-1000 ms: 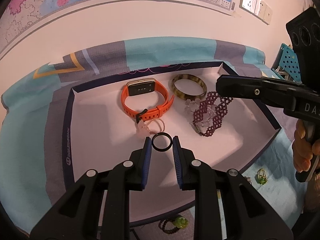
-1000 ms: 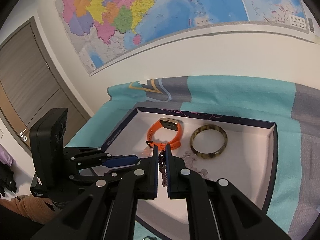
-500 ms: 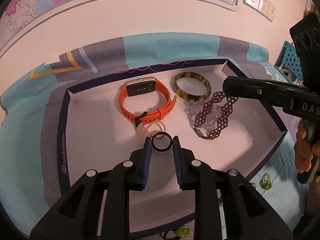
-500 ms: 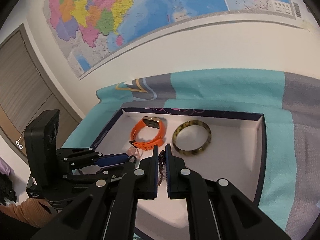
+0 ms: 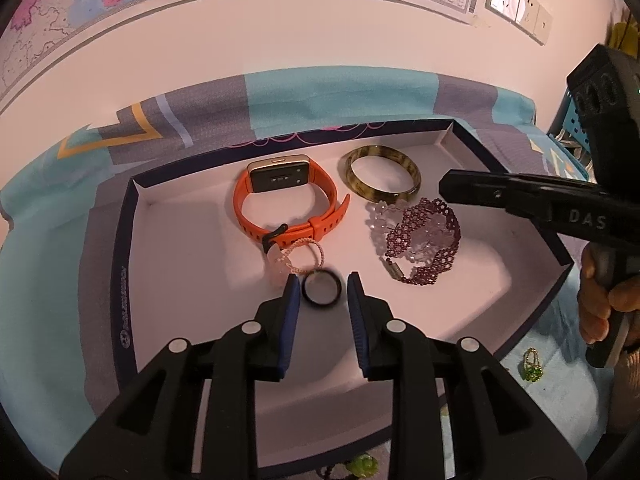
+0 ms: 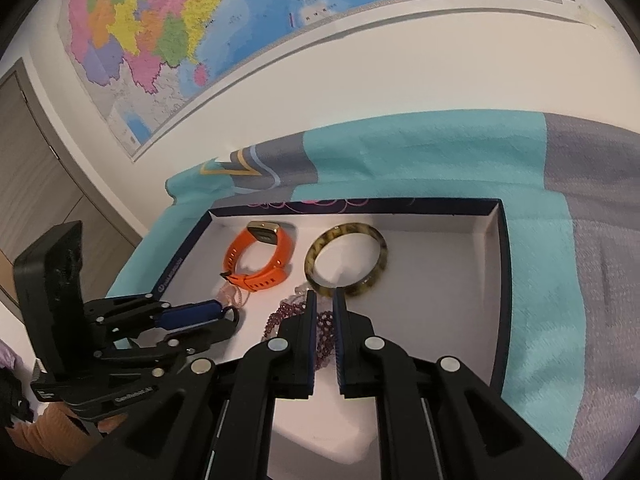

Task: Organize jewelry
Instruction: 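Lower the necklace into the box and open the right tool while the left tool releases the ring inside, then move both tools back out over the rings beside the box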

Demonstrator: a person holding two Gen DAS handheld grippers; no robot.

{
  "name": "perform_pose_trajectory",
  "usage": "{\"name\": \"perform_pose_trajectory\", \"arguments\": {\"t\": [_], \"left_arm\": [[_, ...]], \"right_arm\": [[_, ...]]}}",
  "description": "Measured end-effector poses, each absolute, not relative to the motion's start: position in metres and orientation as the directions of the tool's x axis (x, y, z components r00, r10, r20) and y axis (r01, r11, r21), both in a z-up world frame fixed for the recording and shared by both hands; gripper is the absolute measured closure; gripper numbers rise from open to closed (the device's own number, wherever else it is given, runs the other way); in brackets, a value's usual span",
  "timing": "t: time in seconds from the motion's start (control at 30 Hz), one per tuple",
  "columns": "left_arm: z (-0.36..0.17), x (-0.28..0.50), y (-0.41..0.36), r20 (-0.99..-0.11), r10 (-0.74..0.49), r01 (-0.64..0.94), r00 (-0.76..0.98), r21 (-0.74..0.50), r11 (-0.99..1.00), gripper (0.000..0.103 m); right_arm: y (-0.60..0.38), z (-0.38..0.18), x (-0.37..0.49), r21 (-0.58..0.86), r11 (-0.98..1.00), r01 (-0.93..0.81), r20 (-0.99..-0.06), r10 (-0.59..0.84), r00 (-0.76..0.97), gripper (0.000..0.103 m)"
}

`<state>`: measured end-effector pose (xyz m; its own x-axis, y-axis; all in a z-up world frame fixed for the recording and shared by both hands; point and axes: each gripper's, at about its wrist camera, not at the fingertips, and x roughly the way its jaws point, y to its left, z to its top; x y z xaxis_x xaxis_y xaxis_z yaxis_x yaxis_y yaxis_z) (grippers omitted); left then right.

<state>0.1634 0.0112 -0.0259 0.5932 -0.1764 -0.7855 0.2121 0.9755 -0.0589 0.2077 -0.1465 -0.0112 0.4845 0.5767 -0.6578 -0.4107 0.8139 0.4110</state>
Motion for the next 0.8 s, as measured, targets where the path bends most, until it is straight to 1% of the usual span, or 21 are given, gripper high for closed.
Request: {"name": "perform_pose_trajectory", "arguments": {"t": [0.03, 0.17, 0.23, 0.37, 0.5, 0.57, 0.73, 0.8], "left_arm": [[-0.024, 0.161, 0.012, -0.782, -0.177, 0.211, 0.597, -0.06, 0.976, 0.072], [-0.014, 0.153, 0.018, -0.761, -0.184, 0.198, 0.622, -0.074, 0.977, 0.068], [-0.01, 0.147, 0.022, -0.751, -0.185, 0.19, 0.634, -0.08, 0.978, 0.063], [0.0, 0.13, 0.03, -0.725, -0.187, 0.177, 0.663, -0.091, 0.98, 0.06], [0.007, 0.113, 0.036, -0.706, -0.187, 0.172, 0.683, -0.094, 0.981, 0.057], [0.01, 0.104, 0.037, -0.696, -0.188, 0.171, 0.693, -0.094, 0.981, 0.057], [0.013, 0.082, 0.042, -0.678, -0.192, 0.172, 0.71, -0.098, 0.98, 0.053], [0.014, 0.073, 0.045, -0.673, -0.186, 0.167, 0.716, -0.094, 0.982, 0.052]], "right_arm": [[-0.147, -0.011, 0.208, 0.407, 0.818, -0.408, -0.66, 0.571, 0.487, 0.093], [-0.149, -0.009, 0.206, 0.398, 0.825, -0.401, -0.661, 0.561, 0.498, 0.09], [-0.149, -0.006, 0.203, 0.388, 0.829, -0.404, -0.66, 0.556, 0.506, 0.087], [-0.15, 0.001, 0.191, 0.372, 0.829, -0.417, -0.653, 0.553, 0.518, 0.078], [-0.149, 0.01, 0.175, 0.354, 0.821, -0.448, -0.642, 0.562, 0.523, 0.074], [-0.148, 0.016, 0.164, 0.335, 0.818, -0.467, -0.636, 0.562, 0.529, 0.07], [-0.148, 0.025, 0.137, 0.327, 0.799, -0.505, -0.617, 0.585, 0.527, 0.065], [-0.148, 0.026, 0.127, 0.322, 0.795, -0.515, -0.615, 0.589, 0.525, 0.065]]}}
